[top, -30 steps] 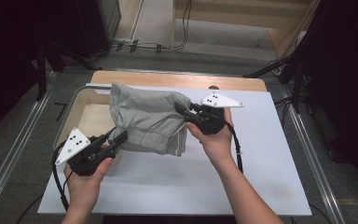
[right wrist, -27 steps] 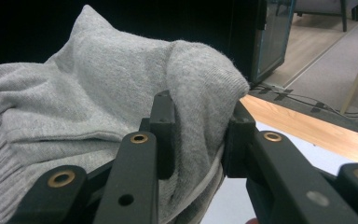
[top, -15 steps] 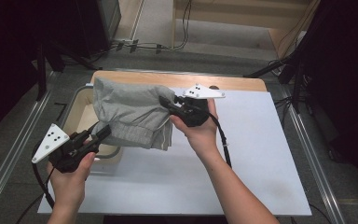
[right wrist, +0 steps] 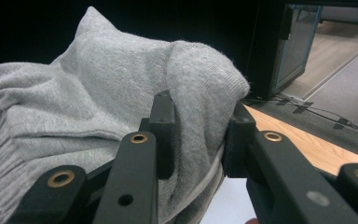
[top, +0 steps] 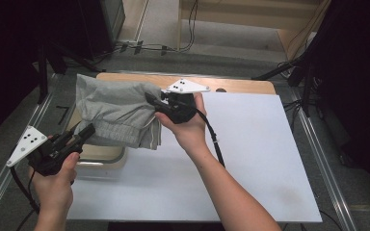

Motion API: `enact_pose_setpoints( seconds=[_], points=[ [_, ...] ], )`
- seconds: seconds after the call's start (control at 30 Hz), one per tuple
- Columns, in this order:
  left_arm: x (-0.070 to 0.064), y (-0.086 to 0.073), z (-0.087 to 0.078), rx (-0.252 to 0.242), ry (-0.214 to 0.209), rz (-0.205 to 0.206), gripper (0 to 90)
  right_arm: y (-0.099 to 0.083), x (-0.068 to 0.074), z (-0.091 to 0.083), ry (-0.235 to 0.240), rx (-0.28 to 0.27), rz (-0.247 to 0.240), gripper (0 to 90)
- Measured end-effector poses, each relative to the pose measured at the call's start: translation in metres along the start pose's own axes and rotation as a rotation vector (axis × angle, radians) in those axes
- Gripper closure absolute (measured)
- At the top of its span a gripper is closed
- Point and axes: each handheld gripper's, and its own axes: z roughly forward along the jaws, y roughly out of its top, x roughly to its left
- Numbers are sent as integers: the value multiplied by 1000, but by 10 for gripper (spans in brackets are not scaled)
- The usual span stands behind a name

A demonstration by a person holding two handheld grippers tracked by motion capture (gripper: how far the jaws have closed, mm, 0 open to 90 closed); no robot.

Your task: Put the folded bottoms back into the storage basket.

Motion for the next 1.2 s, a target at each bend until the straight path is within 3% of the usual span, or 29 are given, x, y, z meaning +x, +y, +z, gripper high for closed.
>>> enact_pose_setpoints(
  seconds=[0.7,0.9,1.2],
  points=[
    [45,5,-23,-42,110,-44,697,18,28,57,44,31,-18,684],
    [56,0,-23,-30,143,-53,697,14,33,73,45,47,-6,683],
    [71,-17,-13,17,158,-85,697,-3,30,95,33,85,7,681]
  ],
)
